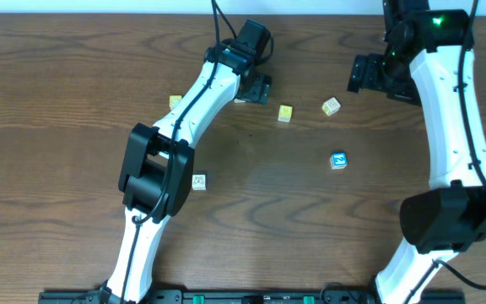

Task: Spell out Ai2
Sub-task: 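Raise both arms and move the left gripper toward the red 'I' block, then lower the left gripper and grasp the red 'I' block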

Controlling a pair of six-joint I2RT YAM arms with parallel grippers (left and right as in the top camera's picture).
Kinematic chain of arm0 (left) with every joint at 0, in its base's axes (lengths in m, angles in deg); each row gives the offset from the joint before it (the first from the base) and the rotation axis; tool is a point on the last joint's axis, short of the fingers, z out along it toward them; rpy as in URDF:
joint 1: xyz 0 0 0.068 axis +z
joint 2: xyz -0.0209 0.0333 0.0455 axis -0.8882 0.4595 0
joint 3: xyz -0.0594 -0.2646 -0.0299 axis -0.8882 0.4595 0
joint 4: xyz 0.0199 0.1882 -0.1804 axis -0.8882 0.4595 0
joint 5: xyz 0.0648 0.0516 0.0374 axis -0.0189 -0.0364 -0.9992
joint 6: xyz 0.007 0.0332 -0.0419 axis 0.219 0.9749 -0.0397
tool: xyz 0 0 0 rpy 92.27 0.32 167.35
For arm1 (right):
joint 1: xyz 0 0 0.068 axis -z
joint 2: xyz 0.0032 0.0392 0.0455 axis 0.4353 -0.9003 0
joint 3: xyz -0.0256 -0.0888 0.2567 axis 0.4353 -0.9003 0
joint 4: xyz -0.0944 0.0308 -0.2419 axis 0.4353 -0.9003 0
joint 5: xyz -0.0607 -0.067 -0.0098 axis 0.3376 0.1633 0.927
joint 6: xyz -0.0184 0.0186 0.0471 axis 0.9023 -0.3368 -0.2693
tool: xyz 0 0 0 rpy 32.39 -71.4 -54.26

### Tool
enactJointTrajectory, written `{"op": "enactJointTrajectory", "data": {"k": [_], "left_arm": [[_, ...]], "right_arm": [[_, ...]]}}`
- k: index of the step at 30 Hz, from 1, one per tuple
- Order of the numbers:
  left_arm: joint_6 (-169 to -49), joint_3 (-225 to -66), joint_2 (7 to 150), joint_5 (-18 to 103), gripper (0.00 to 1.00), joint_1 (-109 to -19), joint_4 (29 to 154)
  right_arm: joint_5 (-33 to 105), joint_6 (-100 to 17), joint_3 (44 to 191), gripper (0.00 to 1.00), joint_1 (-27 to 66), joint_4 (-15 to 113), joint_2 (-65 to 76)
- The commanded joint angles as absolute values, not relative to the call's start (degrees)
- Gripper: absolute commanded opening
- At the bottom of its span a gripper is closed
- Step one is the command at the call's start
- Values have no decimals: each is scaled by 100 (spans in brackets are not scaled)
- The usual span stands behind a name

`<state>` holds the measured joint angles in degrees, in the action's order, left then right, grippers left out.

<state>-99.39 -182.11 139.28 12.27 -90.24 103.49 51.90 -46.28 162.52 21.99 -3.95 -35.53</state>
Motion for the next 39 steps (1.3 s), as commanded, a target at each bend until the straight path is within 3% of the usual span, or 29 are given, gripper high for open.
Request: {"op": "enactJointTrajectory", "data": {"k": [1,19,20,21,24,27,30,35,39], "left_arm": [[-10474,-18295,13952,1017,95,-9019,10349],[-11217,-18292,14522,1150,96,-9004,10196],[-11230,-18292,14522,1150,100,-9002,10156],[-11230,-18292,14522,1148,91,-9000,10106],[-11228,-18292,14522,1150,80,-9000,9993],[-11228,-18292,14522,1150,79,-9000,9890],[-11230,-18292,14522,1152,68,-9000,9877],[-11230,-18292,14522,1148,58,-9000,9879],[-11248,-18292,14522,1146,55,-9000,9874]], "right_arm": [[5295,-4560,16300,99,2241,-443,-3487],[5297,-4558,16300,99,2241,-568,-3487],[5297,-4558,16300,99,2241,-570,-3487],[5297,-4556,16300,99,2241,-581,-3487],[5297,-4508,16300,99,2241,-631,-3487],[5305,-4468,16300,99,2241,-657,-3487],[5314,-4468,16300,99,2241,-679,-3487],[5314,-4468,16300,99,2241,-679,-3487],[5314,-4468,16300,99,2241,-695,-3487]]}}
